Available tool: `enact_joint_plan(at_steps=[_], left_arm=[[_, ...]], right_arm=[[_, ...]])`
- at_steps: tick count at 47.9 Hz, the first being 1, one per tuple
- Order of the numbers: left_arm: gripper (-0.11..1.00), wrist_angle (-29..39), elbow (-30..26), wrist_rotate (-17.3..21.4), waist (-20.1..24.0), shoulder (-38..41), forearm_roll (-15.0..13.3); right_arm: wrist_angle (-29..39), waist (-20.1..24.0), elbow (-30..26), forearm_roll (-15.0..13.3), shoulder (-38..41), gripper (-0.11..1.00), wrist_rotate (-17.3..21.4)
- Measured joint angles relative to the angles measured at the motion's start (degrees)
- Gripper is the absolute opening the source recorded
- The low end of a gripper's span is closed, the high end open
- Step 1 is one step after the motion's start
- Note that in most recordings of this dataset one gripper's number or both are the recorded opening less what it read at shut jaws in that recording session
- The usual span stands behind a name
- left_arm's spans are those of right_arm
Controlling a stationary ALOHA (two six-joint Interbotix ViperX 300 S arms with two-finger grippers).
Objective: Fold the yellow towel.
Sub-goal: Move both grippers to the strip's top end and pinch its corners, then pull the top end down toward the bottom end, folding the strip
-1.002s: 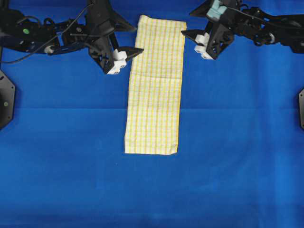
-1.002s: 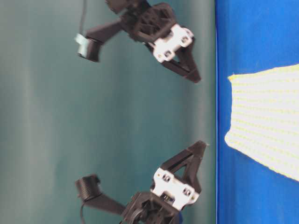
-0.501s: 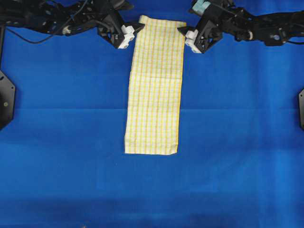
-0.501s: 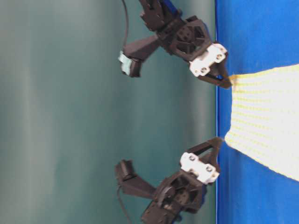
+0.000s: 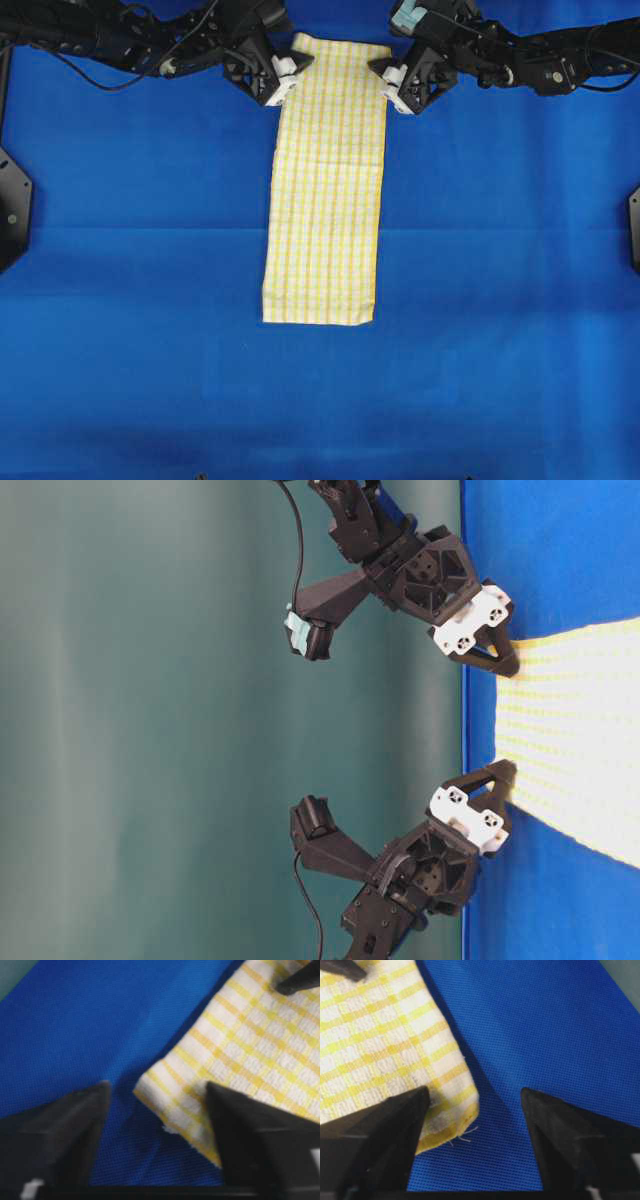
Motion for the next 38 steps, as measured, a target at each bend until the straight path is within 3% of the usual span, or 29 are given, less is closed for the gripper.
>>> enact_joint_plan(at_steps=[7,11,38], left_arm=[[0.11,0.09,-0.18,0.09,0.00,0.00,0.00],[0.03,0.09,-0.44,0.18,0.00,0.00,0.00],[0.03,0.35,-3.96,0.26,2.02,0.44,0.00]], right_arm=[[0.00,0.00,-0.09,-0.18,0.09,0.19,-0.79],[0.00,0.00,-0.26,-0.70,0.09,0.04,-0.88],[0.44,-3.60,-3.25,-4.31,0.09,0.04,-1.05]])
